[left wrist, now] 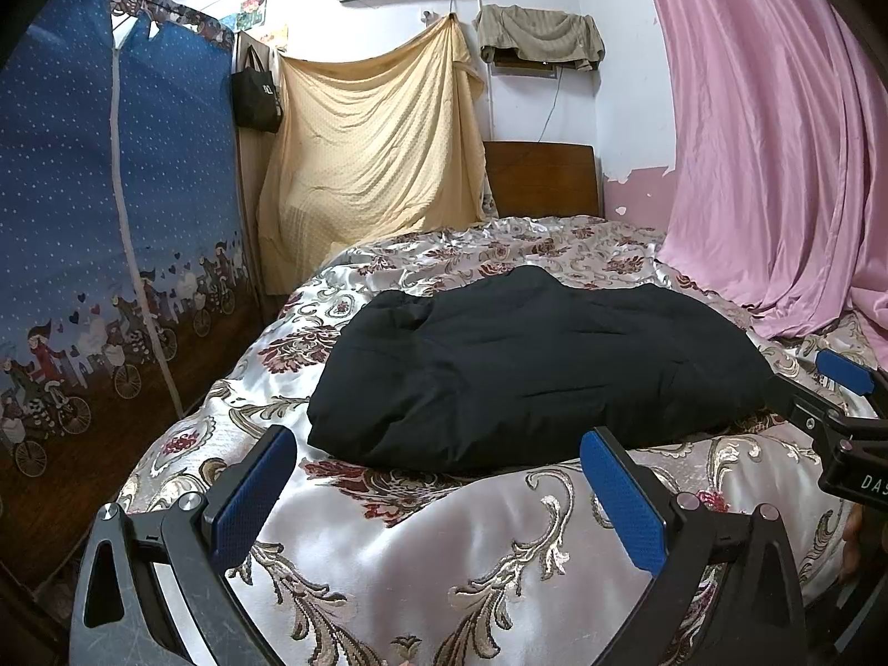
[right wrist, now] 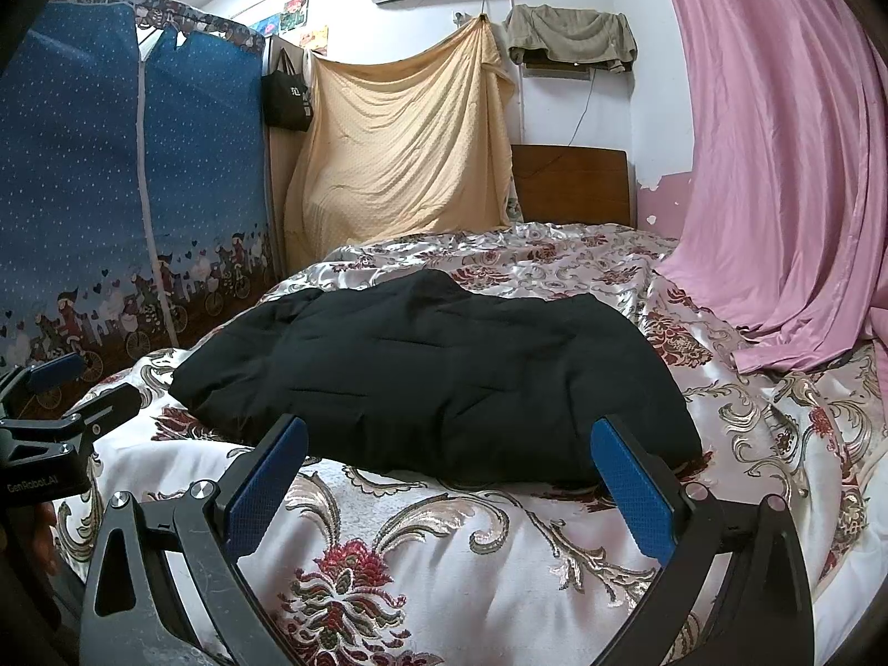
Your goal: Fold large clothes
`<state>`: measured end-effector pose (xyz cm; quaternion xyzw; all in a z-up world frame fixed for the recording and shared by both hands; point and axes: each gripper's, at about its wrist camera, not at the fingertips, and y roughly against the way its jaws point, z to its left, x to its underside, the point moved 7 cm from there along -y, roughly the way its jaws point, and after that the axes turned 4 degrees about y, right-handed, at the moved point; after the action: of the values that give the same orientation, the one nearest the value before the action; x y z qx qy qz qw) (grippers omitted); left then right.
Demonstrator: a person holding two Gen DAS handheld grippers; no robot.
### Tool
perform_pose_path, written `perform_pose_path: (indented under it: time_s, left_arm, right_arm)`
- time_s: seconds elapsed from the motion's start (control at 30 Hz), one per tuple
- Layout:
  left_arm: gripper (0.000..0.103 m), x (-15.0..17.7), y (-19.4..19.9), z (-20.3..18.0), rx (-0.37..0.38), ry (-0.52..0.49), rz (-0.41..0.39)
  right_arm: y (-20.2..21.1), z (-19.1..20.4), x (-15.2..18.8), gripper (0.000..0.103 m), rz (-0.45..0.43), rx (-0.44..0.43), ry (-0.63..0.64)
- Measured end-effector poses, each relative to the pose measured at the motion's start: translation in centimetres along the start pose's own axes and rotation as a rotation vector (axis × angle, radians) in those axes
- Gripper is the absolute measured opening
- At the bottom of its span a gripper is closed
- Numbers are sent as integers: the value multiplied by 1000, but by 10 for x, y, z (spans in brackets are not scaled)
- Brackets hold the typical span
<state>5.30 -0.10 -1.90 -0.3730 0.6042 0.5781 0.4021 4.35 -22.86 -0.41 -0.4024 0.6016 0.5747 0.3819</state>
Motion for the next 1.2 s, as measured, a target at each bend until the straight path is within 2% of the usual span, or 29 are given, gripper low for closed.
perform_pose_path:
  time_s: [1.2]
  left_arm:
    - [103, 0, 1, 2, -1, 0, -4]
  right_arm:
    - [0, 3, 0, 101, -2, 4, -1]
